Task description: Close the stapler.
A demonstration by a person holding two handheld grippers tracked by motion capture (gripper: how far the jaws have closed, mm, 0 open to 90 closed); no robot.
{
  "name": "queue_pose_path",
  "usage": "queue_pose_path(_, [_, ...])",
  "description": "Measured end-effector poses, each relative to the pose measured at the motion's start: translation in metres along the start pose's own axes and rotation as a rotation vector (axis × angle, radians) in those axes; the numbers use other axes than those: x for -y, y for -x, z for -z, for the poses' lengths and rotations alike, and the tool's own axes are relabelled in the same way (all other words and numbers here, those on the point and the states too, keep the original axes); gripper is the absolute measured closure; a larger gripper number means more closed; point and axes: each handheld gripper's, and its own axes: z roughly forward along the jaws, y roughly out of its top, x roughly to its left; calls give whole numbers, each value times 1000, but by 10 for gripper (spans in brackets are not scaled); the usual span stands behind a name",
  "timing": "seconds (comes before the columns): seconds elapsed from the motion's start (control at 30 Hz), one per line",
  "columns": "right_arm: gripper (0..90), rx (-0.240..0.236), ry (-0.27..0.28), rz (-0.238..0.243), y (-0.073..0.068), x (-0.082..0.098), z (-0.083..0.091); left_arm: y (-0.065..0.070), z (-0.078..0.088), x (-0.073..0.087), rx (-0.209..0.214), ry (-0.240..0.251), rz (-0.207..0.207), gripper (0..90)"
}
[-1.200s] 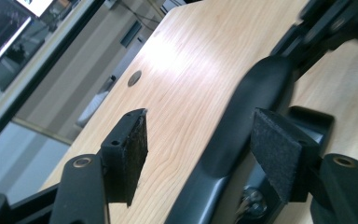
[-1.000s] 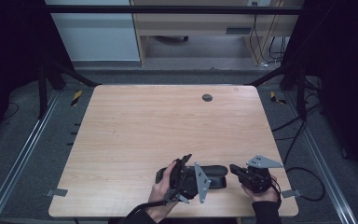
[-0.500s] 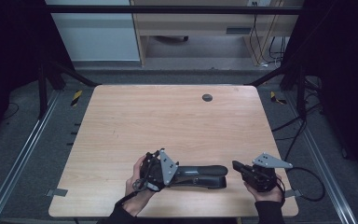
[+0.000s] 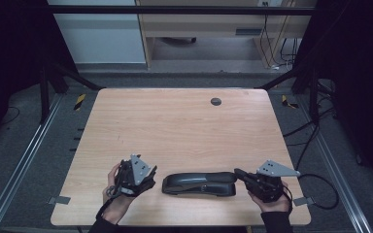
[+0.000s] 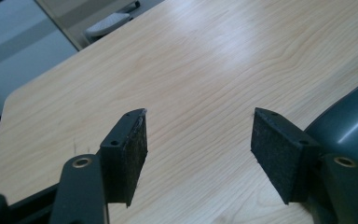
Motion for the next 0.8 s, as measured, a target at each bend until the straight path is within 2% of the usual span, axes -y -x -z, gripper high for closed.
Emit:
queue_pose_path(0.13, [900,-5,-8,0,-2,1,-2,-8,2,6,-21,12,8,354])
queue_pose_path(0.2, [900,-9,-5,2,-4,1,-3,-14,5,13,-32,9,30,355])
queue_pose_path(0.4, [900,-13,7,6,-6,1,-5,-21,5,27,-49,16,35,355])
queue_pose_path(0.43, [900,-12,9,6,-6,2,-5,-24,5,33,-59,18,52,357])
queue_pose_path(0.57, [900,-3,-4,5,-6,5,-8,-31,-1,43,-67,-5,102,360])
queue_pose_path(0.8, [900,-2,-17,0,-3,10,-12,-35,-9,51,-81,-29,105,366])
